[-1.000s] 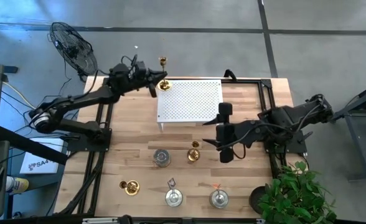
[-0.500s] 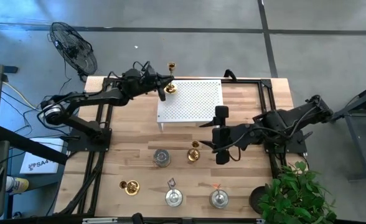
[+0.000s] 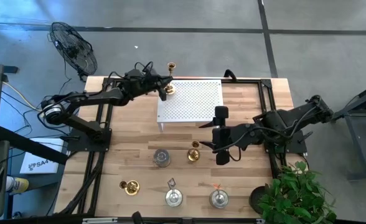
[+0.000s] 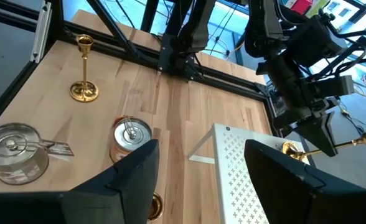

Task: Pick & Place candle stick holders
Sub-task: Put the middle right gold candle holder on the shelf

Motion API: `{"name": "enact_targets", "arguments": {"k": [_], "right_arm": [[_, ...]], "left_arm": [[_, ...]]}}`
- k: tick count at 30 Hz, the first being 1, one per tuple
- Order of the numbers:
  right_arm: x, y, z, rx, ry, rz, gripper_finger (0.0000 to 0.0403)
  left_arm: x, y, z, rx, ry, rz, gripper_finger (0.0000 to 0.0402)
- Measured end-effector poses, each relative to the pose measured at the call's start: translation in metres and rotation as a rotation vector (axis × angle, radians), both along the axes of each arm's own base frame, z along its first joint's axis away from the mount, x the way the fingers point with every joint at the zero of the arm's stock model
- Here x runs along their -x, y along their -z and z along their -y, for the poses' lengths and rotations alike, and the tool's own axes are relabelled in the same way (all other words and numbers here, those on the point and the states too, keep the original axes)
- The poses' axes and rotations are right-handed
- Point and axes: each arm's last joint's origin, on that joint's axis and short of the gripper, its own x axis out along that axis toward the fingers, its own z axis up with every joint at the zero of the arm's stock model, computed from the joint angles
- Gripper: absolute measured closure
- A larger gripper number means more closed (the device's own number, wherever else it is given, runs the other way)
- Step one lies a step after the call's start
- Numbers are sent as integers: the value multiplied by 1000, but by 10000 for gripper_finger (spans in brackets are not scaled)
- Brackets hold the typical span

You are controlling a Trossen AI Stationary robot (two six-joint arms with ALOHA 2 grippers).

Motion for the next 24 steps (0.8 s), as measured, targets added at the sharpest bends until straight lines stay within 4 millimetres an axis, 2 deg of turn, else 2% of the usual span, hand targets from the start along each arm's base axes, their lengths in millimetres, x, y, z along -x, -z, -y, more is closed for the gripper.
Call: {"name": "enact_targets", "arguments": {"k": [10, 18, 24], "right_arm": [[0, 0, 0, -1, -1, 1, 171], [0, 0, 0, -2, -2, 1, 171], [0, 0, 0, 0, -4, 0, 171]], "left_arm": [[-5, 8, -2, 40, 34, -8, 392], [-13, 8, 12, 39, 81, -11, 392], [-16, 12, 19, 40, 100, -60, 370]]}}
